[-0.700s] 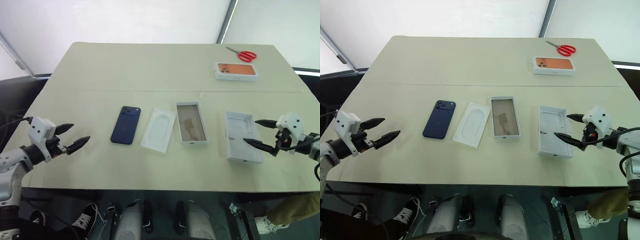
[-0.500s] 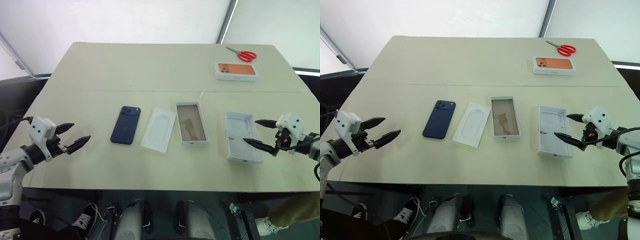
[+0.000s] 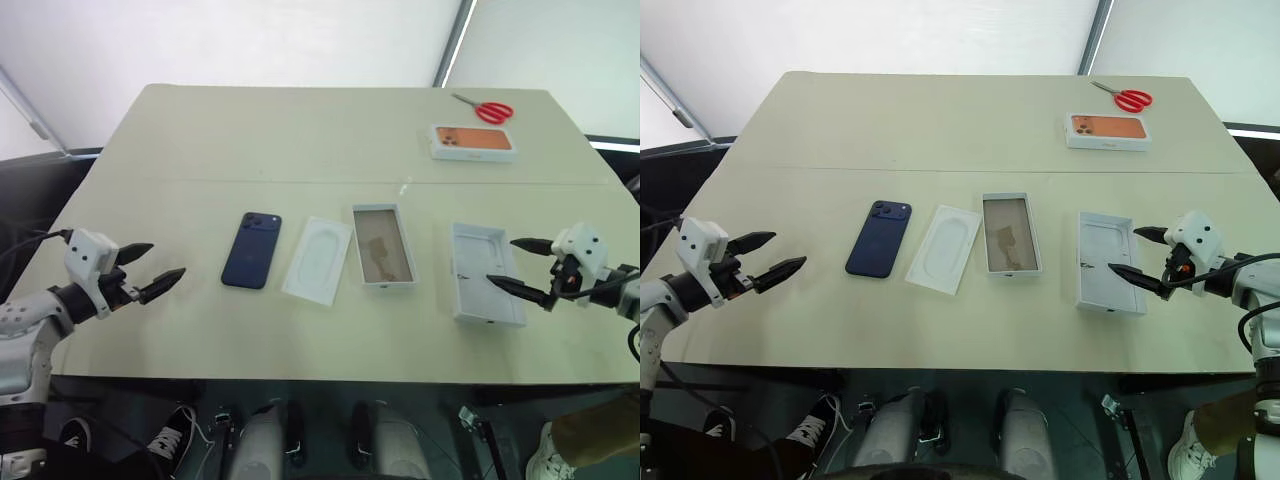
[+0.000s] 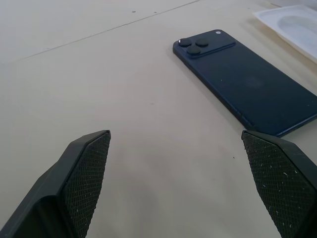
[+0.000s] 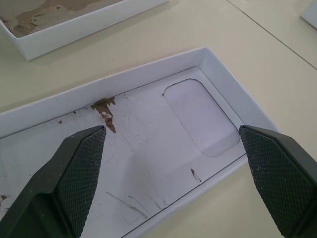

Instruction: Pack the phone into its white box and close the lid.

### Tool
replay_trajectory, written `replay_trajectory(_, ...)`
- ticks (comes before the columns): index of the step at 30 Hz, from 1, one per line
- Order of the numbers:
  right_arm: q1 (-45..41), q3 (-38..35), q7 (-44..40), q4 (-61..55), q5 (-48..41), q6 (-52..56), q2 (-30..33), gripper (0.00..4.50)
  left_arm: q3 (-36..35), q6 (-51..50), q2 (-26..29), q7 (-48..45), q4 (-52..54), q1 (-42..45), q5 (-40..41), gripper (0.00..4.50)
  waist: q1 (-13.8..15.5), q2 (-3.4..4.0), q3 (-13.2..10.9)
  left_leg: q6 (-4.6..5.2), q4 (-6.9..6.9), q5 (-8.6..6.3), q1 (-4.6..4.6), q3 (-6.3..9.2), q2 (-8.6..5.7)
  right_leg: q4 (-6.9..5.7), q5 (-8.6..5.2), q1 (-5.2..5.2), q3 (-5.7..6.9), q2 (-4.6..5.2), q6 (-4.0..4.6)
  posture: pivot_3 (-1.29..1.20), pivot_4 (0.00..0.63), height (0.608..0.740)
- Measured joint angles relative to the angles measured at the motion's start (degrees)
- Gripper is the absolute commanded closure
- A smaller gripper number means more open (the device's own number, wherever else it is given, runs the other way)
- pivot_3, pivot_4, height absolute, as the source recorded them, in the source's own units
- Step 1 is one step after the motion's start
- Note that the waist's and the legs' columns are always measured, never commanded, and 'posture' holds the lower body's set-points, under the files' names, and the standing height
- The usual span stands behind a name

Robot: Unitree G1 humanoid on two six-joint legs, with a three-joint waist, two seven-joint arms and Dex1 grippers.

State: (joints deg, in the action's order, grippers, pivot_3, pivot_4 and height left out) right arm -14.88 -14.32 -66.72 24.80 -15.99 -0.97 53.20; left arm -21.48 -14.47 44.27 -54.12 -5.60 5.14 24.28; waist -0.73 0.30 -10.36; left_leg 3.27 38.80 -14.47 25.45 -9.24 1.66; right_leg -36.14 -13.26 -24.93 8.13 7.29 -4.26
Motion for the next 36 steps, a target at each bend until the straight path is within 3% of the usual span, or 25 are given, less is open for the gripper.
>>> replay_trajectory(17,-4.97,4.09,0.36,-3.25,0.01,0.83,-1.35,0.0,2.69,-13.1,-2.62,5.91,6.4,3.78,3.17,0.05,0.02,0.0,0.0,0.0,0.01,0.01,-0.01,-0.01,-0.01,-0.02,0.05,0.29,0.01,-0.01,-0.08,0.0,0.15,0.738)
replay_trajectory(27,-6.56,9.02,0.6,-11.39,0.7,0.11,-5.21,0.0,7.03,-33.62,-10.2,12.89,13.31,12.11,13.84,0.05,0.3,-0.04,-0.02,0.04,0.19,0.05,-0.02,0.03,0.02,-0.06,0.12,0.46,0.06,-0.2,-0.25,0.0,0.15,0.738)
replay_trajectory(36,-5.96,14.73,0.18,-20.62,0.99,2.3,-9.89,0.0,11.23,-42.49,-16.39,17.8,11.34,18.76,16.01,0.05,0.23,-0.06,-0.01,0.14,0.24,0.15,-0.04,0.03,0.08,-0.06,0.12,0.5,0.05,-0.44,-0.26,0.0,0.15,0.738)
